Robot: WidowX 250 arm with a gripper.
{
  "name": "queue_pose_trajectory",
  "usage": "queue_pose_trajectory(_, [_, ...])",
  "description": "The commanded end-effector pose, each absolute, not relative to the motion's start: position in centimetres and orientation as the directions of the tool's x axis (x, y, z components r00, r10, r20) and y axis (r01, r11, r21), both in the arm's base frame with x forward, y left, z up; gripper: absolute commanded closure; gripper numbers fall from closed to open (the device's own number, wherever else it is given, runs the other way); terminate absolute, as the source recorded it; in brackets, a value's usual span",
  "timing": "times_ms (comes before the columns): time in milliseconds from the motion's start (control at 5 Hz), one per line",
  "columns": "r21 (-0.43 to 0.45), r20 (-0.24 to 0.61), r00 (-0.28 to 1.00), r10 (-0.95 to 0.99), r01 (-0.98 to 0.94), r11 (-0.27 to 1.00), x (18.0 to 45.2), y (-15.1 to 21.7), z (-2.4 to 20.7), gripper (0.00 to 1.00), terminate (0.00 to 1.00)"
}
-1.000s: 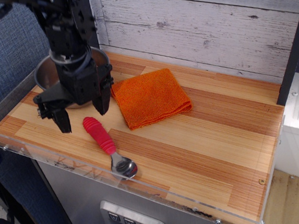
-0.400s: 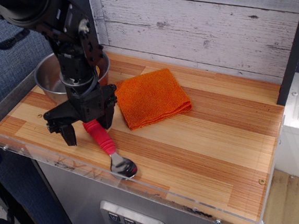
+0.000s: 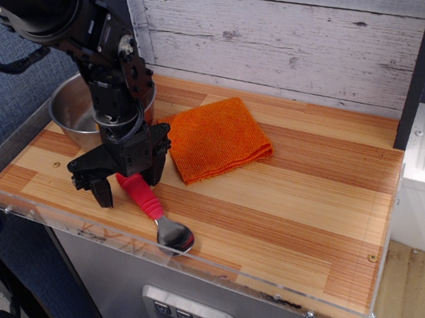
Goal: Pick up the red spoon and place it on the right of the orange cloth
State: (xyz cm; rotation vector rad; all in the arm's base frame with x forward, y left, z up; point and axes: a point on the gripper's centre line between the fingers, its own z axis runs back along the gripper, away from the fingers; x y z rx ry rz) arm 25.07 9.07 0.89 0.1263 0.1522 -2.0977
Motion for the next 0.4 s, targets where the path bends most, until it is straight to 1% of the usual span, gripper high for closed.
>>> queue_pose_trajectory(0, [-0.046,-0.197,-0.493,-0.847,0.868,-0.495,25.11,9.58,2.05,1.0,0.0])
queue_pose_trajectory(200, [-0.037,-0.213,-0.486,-0.848,0.871,-0.49,25.28,9.82,2.51,1.0,0.0])
